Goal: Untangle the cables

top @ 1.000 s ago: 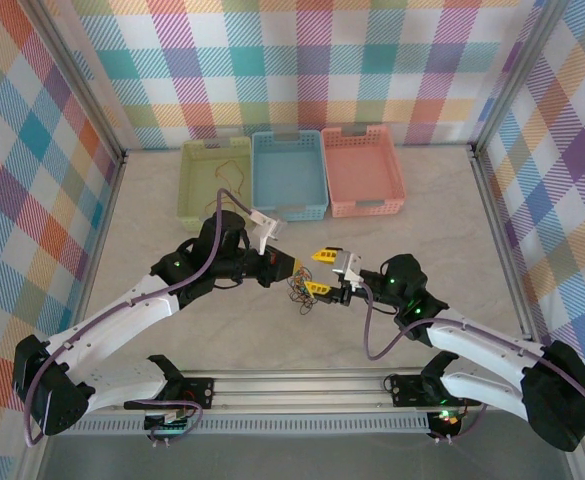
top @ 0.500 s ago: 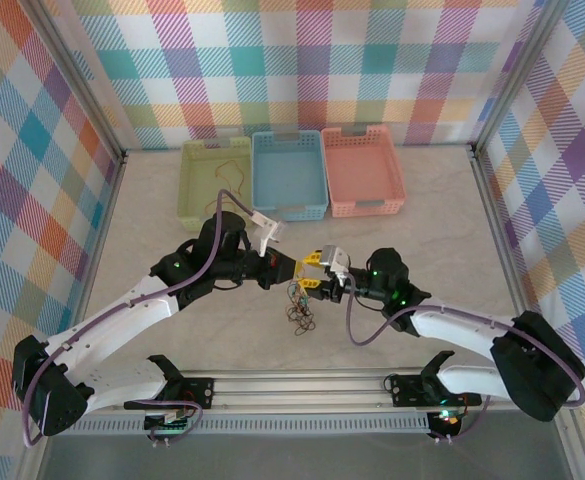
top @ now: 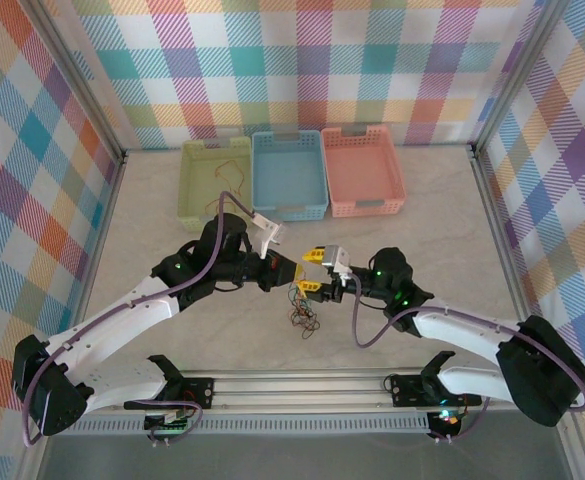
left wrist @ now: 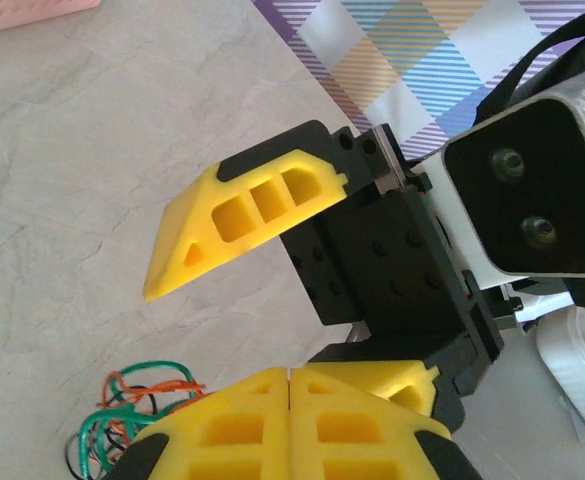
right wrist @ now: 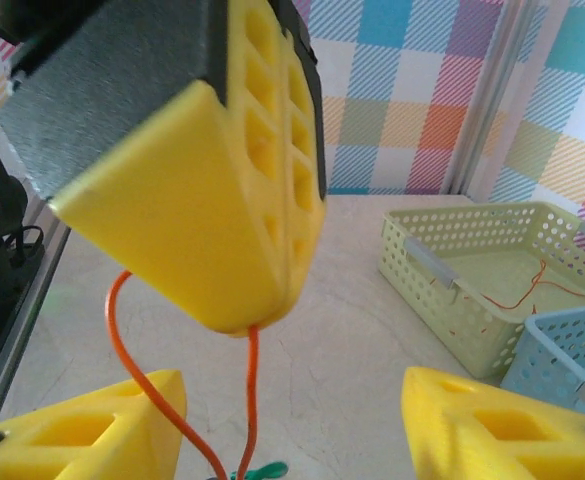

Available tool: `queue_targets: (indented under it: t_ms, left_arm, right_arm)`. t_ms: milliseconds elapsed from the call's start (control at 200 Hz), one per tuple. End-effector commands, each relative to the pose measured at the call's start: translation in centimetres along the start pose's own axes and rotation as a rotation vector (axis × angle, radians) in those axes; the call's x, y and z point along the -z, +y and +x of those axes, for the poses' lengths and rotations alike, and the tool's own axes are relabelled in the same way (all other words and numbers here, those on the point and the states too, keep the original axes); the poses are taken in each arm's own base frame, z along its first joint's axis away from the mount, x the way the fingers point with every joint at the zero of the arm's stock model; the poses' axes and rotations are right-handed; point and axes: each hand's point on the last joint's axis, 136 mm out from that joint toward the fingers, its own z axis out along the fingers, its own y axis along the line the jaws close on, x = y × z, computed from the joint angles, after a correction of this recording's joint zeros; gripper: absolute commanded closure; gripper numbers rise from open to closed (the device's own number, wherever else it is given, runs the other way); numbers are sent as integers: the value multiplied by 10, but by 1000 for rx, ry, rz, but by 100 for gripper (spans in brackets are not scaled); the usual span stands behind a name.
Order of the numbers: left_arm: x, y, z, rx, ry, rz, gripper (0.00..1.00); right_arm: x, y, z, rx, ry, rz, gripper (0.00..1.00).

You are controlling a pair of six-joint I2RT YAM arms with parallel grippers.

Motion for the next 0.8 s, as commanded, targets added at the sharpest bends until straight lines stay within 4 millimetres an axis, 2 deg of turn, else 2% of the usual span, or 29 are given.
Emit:
queue_targets:
  t_ms: [0,330,490,795]
  left_arm:
    - [4,-8,0,-48,-20,20,100]
    - [3,-9,4,-73,-29,44,100]
    - [2,-11,5,-82,-33,64,100]
    - [-1,-17,4,-84,-24,100,100]
  right_arm:
    - [6,12,-4,44,-13,-43,39]
    - [21,10,-22,78,-55,19,39]
    - [26,3,-27,76,-70,73,46]
    - [20,-6,-19,41,-46,109,58]
